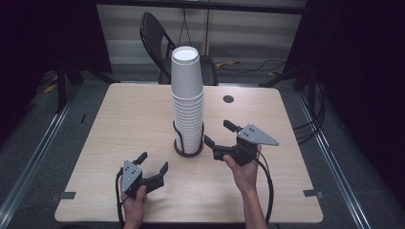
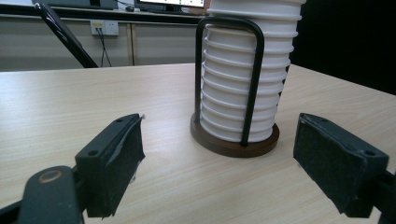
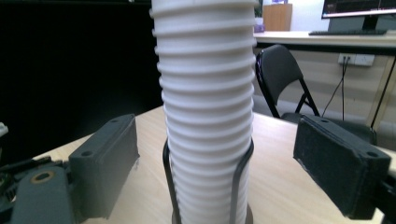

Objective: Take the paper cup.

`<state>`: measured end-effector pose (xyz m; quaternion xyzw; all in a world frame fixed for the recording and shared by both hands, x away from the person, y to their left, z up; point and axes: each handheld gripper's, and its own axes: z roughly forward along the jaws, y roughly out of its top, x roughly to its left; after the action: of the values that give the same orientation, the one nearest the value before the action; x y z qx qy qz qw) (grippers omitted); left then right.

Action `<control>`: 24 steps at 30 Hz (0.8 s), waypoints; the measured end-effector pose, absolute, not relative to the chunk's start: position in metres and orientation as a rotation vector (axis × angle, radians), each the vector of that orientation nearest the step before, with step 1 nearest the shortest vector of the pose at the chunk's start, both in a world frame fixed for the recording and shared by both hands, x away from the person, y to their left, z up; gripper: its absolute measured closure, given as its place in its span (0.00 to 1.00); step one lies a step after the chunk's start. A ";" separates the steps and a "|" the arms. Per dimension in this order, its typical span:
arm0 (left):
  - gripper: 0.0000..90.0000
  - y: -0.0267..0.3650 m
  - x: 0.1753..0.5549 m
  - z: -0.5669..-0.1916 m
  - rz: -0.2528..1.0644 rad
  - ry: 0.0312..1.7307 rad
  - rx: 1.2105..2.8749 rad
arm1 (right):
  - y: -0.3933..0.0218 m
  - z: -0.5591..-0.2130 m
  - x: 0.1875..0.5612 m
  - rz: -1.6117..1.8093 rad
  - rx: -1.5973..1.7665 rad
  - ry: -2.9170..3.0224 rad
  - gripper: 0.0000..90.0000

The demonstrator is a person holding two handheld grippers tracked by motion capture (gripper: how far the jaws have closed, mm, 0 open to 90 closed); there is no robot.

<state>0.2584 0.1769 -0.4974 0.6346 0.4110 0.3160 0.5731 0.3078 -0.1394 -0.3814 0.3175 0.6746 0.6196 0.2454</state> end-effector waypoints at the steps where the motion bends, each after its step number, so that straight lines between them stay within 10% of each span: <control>1: 0.18 0.177 0.258 -0.497 0.739 0.965 1.487 | -0.139 -0.378 0.309 1.692 0.855 1.841 0.15; 24: 0.18 0.177 0.258 -0.497 0.745 0.959 1.485 | -0.125 -0.321 0.331 1.710 0.724 1.870 0.15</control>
<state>0.2581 0.1770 -0.4974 0.6336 0.4094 0.3181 0.5742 0.3311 -0.1248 -0.3214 0.2660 0.6870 0.6281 0.2506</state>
